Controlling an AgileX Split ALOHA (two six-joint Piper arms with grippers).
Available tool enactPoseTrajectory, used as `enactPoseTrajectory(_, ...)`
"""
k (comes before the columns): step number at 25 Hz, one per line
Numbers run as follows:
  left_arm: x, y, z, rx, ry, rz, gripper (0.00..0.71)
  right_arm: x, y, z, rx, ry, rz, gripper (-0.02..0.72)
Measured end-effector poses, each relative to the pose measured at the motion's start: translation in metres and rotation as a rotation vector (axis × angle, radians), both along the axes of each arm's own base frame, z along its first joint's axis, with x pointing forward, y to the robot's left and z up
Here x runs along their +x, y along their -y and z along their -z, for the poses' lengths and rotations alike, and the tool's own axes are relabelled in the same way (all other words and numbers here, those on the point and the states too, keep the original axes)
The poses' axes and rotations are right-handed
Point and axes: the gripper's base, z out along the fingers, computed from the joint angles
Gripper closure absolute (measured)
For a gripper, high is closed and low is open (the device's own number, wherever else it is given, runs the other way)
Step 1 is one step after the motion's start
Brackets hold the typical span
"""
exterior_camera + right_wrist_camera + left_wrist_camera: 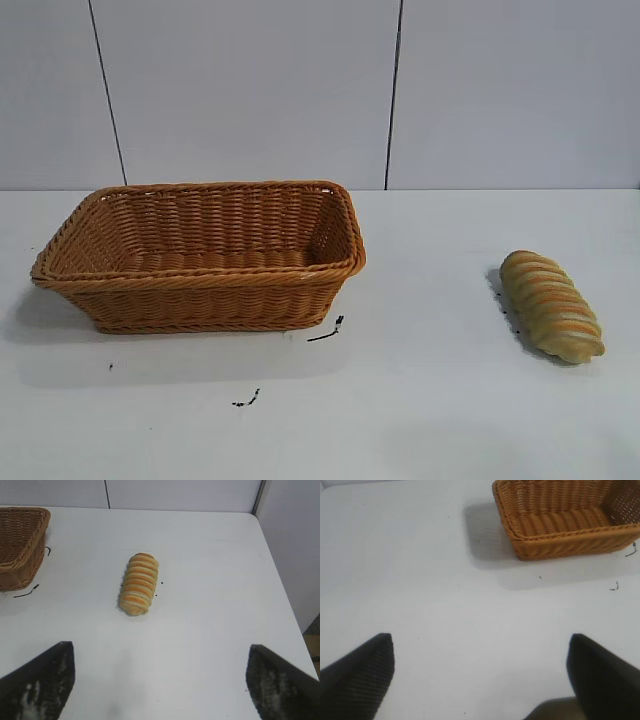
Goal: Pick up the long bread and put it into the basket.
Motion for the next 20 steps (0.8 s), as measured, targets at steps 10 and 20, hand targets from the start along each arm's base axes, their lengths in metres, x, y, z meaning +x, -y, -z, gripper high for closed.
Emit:
enactPoseTrajectory(10, 0.000, 0.000, 0.000, 0.000, 0.000, 0.000, 0.014, 0.000, 0.000, 0.000, 0.000, -0.001, 0.000, 0.057)
enactPoseTrajectory(20, 0.000, 0.000, 0.000, 0.000, 0.000, 0.000, 0.014, 0.060, -0.001, -0.030, 0.004, -0.275, -0.004, 0.010)
